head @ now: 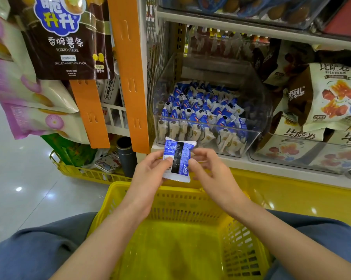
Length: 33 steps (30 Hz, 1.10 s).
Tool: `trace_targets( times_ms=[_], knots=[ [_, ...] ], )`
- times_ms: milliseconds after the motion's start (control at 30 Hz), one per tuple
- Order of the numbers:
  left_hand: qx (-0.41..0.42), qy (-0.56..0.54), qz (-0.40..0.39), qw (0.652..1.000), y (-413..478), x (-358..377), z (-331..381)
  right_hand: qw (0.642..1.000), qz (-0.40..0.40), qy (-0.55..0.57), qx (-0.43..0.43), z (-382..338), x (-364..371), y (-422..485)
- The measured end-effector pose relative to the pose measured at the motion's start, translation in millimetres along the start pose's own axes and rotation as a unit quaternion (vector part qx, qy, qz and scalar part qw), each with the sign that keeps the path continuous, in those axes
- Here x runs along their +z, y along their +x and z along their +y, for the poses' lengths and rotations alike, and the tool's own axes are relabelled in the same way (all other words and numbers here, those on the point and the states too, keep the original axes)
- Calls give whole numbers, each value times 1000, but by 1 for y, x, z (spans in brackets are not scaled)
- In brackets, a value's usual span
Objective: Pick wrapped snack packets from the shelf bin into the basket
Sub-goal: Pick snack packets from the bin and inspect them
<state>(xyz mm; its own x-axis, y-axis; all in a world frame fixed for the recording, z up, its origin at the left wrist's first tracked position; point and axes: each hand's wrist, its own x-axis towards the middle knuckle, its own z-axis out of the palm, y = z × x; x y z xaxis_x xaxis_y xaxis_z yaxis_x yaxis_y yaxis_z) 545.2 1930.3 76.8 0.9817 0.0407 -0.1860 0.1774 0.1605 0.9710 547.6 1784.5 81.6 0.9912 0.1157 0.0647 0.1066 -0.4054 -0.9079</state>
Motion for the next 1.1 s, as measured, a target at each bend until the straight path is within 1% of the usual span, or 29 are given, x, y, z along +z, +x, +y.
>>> trace_targets(
  times_ms=[67, 100, 200, 233, 300, 367, 500, 600, 733, 833, 933, 1000, 1100],
  knots=[
    [24, 27, -33, 999, -1, 2, -2, 987, -47, 122, 89, -1, 0, 3],
    [57, 66, -29, 996, -1, 3, -4, 979, -55, 160, 111, -1, 0, 3],
    [169, 212, 12, 962, 0, 5, -10, 971, -30, 203, 125, -2, 0, 4],
    [190, 241, 16, 952, -1, 6, -12, 969, -20, 211, 127, -1, 0, 4],
    [208, 279, 8, 938, -2, 5, -17, 966, -11, 219, 136, -2, 2, 4],
    [216, 308, 3, 927, 0, 4, -21, 966, -15, 216, 142, -2, 3, 2],
    [210, 331, -8, 920, 4, 0, -24, 968, -8, 207, 142, -2, 5, 1],
    [234, 375, -16, 897, 1, -1, -25, 973, 0, 195, 127, 0, 8, 0],
    [245, 437, 0, 866, -5, -1, -25, 993, 1, 92, 80, 9, 15, -2],
    [257, 482, 14, 837, -5, -1, -25, 997, -1, 57, 56, 14, 17, -3],
    [248, 516, 20, 820, -4, -2, -24, 999, -6, 17, 30, 18, 20, -5],
    [230, 518, 15, 824, -3, -2, -23, 1000, -11, 10, 27, 18, 20, -5],
    [209, 493, 15, 844, -2, -3, -22, 999, -25, 6, 33, 17, 18, -2]
  ],
)
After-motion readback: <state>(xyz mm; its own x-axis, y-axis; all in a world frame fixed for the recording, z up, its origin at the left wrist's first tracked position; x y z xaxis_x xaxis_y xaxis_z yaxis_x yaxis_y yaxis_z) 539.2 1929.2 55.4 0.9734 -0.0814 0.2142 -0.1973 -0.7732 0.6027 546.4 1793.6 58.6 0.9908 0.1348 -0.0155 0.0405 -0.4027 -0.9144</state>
